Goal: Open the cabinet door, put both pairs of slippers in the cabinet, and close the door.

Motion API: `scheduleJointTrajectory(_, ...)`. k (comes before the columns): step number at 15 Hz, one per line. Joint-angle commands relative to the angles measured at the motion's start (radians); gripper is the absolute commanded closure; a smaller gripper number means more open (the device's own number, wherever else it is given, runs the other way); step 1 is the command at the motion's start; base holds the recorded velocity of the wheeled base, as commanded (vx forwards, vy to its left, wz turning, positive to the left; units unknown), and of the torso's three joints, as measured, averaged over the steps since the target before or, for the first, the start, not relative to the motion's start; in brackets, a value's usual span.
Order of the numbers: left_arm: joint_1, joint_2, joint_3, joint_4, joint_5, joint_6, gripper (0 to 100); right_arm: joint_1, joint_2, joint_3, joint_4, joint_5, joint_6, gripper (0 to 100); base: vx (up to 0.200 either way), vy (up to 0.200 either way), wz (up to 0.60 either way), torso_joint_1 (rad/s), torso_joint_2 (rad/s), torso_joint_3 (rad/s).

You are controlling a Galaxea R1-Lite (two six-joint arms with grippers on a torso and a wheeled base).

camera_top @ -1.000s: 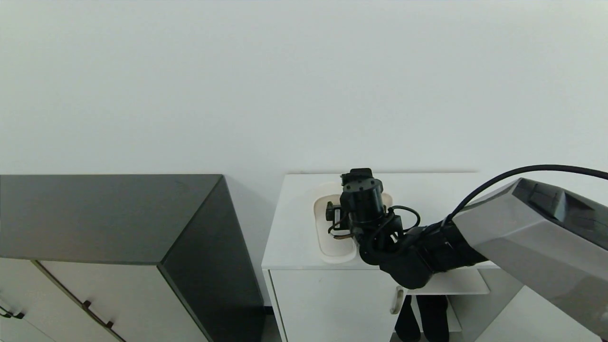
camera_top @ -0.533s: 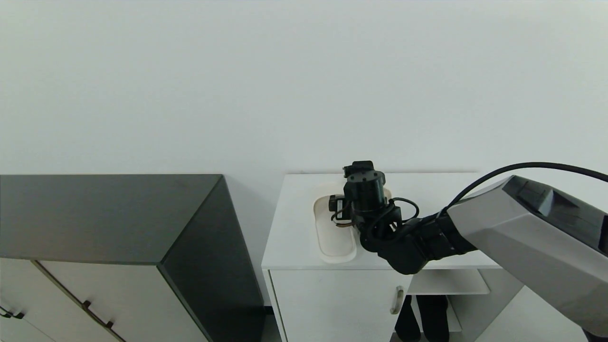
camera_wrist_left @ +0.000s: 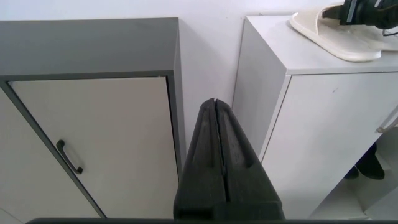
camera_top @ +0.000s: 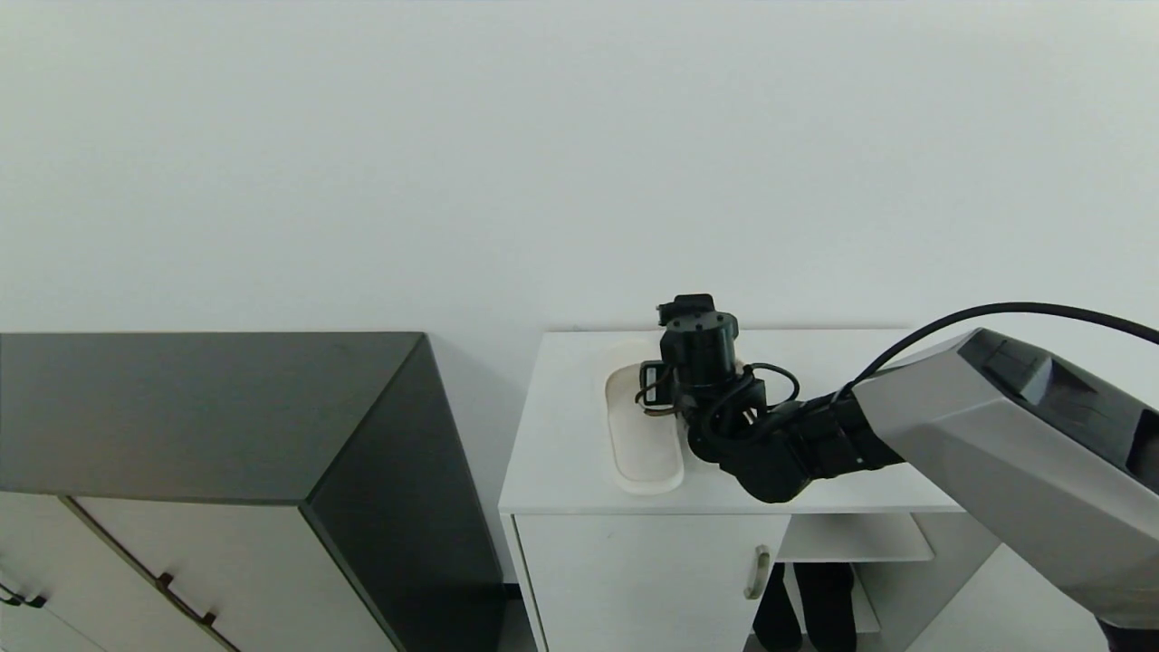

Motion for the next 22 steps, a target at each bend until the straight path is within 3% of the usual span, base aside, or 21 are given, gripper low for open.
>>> scheduleJointTrajectory(1,0.0,0.0,0.0,0.0,0.0,0.0,100,0.0,0.008,-0.004,-0.001,0.0,-0.001,100,0.0,0.0,0.0,0.0,0.0,0.0)
scheduleJointTrajectory(7,0.0,0.0,0.0,0.0,0.0,0.0,100,0.01,-0.017,0.007,-0.002,0.0,-0.01,100,0.0,0.0,0.0,0.0,0.0,0.0)
scheduleJointTrajectory(12,0.0,0.0,0.0,0.0,0.0,0.0,100,0.079,-0.219,0.18,-0.002,0.027,-0.019,100,0.0,0.0,0.0,0.0,0.0,0.0)
scheduleJointTrajectory(16,0.0,0.0,0.0,0.0,-0.001,0.003,100,0.146,-0.397,0.447,-0.011,0.034,0.021,100,0.0,0.0,0.0,0.0,0.0,0.0)
scheduleJointTrajectory(22,0.0,0.0,0.0,0.0,-0.003,0.003,100,0.143,-0.406,0.469,-0.01,0.057,0.053,100,-0.033,0.0,0.0,0.001,0.0,0.0)
